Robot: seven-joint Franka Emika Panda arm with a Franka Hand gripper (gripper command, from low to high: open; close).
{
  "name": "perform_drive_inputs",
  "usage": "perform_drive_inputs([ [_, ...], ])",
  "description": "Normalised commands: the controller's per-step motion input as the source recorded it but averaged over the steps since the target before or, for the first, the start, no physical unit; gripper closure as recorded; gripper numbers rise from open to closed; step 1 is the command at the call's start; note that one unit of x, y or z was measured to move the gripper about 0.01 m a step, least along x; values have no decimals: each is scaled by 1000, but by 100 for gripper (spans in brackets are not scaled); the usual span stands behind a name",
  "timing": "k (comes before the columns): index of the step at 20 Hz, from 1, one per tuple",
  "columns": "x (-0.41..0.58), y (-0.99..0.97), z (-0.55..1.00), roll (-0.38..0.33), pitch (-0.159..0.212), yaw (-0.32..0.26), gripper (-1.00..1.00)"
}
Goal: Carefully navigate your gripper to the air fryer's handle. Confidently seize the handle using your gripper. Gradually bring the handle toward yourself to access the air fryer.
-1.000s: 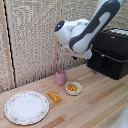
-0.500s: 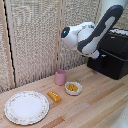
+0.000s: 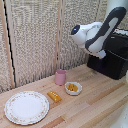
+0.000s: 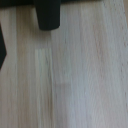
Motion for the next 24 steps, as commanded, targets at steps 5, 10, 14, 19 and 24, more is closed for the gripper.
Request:
perform_drive_inputs([
  [5, 0, -689, -166, 0, -3, 86, -100],
  [10, 123, -598, -122, 0, 0, 155, -100],
  [14, 291, -311, -41, 0, 1, 186, -100],
  [19, 23, -365, 0, 16, 52, 169, 100],
  [24, -18, -26, 0, 0, 0, -14, 100],
])
